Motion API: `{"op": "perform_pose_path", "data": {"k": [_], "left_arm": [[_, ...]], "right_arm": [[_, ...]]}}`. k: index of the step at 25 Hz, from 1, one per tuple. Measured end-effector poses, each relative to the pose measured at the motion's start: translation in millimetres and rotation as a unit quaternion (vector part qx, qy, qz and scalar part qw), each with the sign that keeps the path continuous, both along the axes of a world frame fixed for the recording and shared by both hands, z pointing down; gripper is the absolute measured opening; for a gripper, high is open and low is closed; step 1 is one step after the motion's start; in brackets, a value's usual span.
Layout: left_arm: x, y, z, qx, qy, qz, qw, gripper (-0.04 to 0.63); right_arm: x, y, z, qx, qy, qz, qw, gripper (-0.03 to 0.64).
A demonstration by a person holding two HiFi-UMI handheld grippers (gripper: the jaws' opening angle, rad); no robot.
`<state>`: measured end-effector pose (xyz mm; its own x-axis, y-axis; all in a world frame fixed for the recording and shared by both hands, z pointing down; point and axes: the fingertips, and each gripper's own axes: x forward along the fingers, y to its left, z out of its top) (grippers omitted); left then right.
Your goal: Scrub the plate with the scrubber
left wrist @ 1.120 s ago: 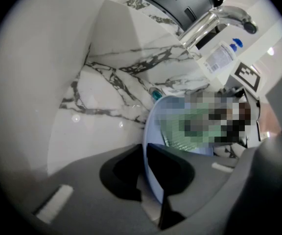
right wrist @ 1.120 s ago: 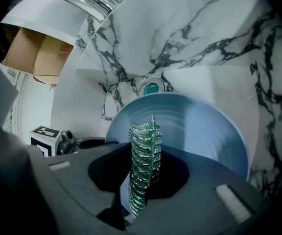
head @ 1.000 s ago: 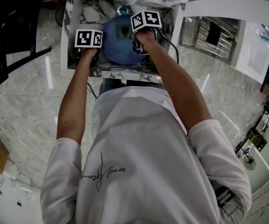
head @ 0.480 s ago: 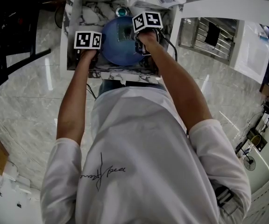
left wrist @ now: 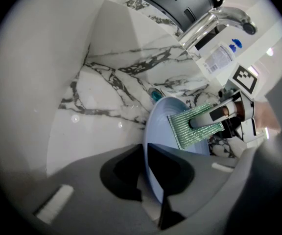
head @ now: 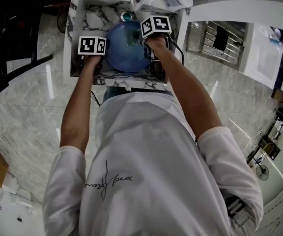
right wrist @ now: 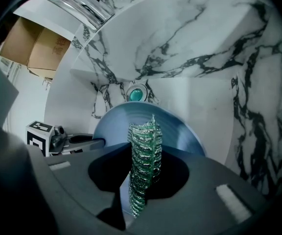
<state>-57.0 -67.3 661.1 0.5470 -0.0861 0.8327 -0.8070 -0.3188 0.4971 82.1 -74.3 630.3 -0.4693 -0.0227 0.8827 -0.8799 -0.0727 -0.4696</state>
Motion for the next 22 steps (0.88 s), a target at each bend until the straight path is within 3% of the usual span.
{"op": "perform_pose_path", "data": {"k": [22], "left_arm": [[1, 0, 1, -0.002, 0.003, -0.001, 1.0000, 0.087]], "right_arm": [[36, 7, -2, -0.001, 0.071, -0.015, 0.997, 0.064]]}}
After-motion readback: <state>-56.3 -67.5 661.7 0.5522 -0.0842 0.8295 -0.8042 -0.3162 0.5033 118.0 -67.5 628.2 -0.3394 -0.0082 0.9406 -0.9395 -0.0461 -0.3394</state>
